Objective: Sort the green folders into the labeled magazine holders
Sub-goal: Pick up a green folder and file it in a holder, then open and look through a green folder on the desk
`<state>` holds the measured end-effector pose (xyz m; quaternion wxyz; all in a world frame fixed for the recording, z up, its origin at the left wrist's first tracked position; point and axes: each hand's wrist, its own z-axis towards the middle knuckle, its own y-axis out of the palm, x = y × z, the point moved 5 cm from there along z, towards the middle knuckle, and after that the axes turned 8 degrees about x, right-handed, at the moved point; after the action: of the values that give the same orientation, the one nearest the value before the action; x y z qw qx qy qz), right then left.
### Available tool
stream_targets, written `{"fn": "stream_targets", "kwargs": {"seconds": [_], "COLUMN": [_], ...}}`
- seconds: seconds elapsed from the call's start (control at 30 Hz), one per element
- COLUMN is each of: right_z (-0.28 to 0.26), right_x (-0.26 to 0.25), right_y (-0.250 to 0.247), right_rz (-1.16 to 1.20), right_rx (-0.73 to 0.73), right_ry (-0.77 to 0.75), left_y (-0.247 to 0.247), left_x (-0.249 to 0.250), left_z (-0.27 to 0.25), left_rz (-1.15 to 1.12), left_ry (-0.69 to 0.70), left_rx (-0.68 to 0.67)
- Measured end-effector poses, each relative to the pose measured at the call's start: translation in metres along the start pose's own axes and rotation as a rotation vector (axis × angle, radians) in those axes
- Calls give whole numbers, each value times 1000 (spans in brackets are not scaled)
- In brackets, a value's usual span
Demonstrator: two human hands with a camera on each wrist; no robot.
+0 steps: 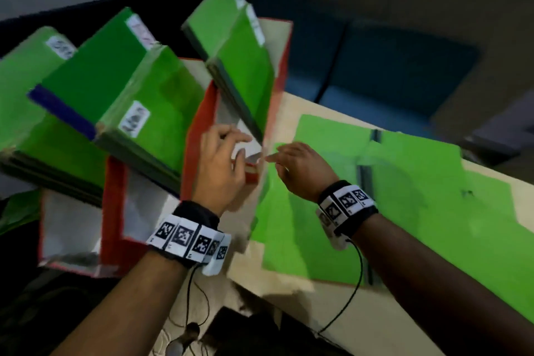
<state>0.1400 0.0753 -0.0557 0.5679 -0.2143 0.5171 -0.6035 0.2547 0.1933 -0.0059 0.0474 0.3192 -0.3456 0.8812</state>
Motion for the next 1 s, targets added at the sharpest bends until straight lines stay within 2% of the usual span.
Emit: {"fn": "stream_targets", "kwargs": {"seconds": [0.13, 0.27, 0.37, 0.47, 0.57, 0.67, 0.83, 0.93, 1.0], "right_z": [-80, -161, -222, -274, -307, -321, -333, -338, -339], "right_x": [61, 97, 107, 114, 115, 106, 87, 77, 68], "right_y": [-13, -12, 1, 15, 22, 21, 15, 12, 10], "right_rz": [-104, -142, -147, -145, -182, -220, -201, -200, -222], "right_rx": [-88, -261, -429, -563, -668, -664, -646, -677, -647], "right_ry": [238, 435, 522, 579, 545, 484, 482, 478, 439], "left_y": [82, 138, 171, 194, 203, 207, 214, 209, 204], "left_x": [34, 70, 89, 99, 102, 104, 81, 72, 72], "left_z": [-36, -82, -119, -150, -168, -188, -244, -257, -258], "left_rz": [-118, -172, -175, -133, -73, 2, 296, 367, 368], "left_ry": [86, 138, 133, 197, 233, 286, 368, 351, 347], "left_rx": [-289, -509, -688, -852, -930, -1016, -1385, -1415, -1412]}}
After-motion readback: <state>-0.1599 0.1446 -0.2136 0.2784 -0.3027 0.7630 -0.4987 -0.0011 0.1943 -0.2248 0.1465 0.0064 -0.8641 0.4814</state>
